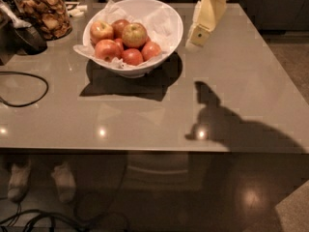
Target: Pick apple from white bowl
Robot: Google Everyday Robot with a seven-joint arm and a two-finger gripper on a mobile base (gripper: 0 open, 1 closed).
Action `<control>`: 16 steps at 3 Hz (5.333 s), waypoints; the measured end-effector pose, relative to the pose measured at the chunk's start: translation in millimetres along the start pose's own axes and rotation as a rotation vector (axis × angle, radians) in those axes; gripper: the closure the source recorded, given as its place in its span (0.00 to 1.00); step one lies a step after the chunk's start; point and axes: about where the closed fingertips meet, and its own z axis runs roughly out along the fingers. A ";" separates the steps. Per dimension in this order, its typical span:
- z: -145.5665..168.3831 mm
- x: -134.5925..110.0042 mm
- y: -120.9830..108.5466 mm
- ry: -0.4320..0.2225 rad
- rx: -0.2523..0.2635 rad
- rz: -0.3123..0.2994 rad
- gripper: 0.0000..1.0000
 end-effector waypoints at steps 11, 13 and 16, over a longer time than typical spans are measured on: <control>120.5 -108.0 -89.4 -0.124 -0.080 0.041 0.06; 139.5 -100.0 -95.2 -0.071 -0.081 0.062 0.07; 165.0 -100.1 -91.8 -0.016 -0.110 0.060 0.11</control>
Offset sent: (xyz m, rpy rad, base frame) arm 0.0130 0.0147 -0.0031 0.0025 0.0037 0.0347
